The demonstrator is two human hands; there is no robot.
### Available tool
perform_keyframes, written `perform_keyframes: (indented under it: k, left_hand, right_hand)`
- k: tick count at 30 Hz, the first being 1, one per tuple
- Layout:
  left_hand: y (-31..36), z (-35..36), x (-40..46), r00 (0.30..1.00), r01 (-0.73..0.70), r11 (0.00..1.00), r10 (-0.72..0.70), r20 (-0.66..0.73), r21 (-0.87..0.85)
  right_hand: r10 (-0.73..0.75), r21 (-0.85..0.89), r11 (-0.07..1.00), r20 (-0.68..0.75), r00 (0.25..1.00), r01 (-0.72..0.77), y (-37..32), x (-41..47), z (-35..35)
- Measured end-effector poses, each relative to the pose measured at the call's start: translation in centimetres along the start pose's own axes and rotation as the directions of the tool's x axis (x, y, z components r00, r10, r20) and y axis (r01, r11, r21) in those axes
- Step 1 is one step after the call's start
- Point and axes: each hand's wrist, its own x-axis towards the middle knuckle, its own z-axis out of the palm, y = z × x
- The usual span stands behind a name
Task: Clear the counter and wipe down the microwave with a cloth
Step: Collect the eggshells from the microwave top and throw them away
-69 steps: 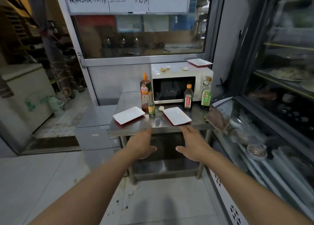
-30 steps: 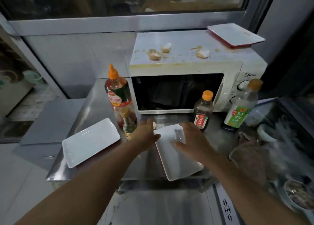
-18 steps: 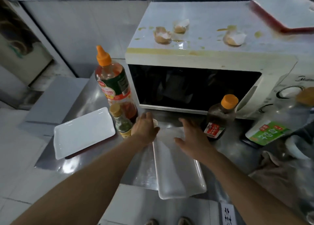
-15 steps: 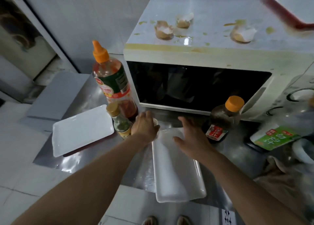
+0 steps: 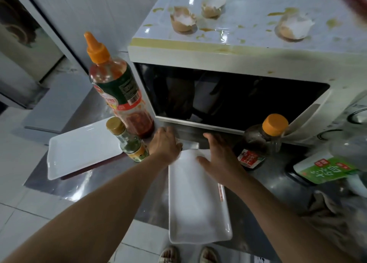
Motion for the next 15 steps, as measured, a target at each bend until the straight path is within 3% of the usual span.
perform_keyframes:
  k: [15]
  left_hand:
    - [0.8, -6.8, -3.4, 0.973, -0.190, 0.980, 0.179, -0.146, -0.065]
  right_hand:
    - [-0.028, -0.046, 0.999, -0.104, 0.994, 0.023, -3.9, -2.4, -2.8]
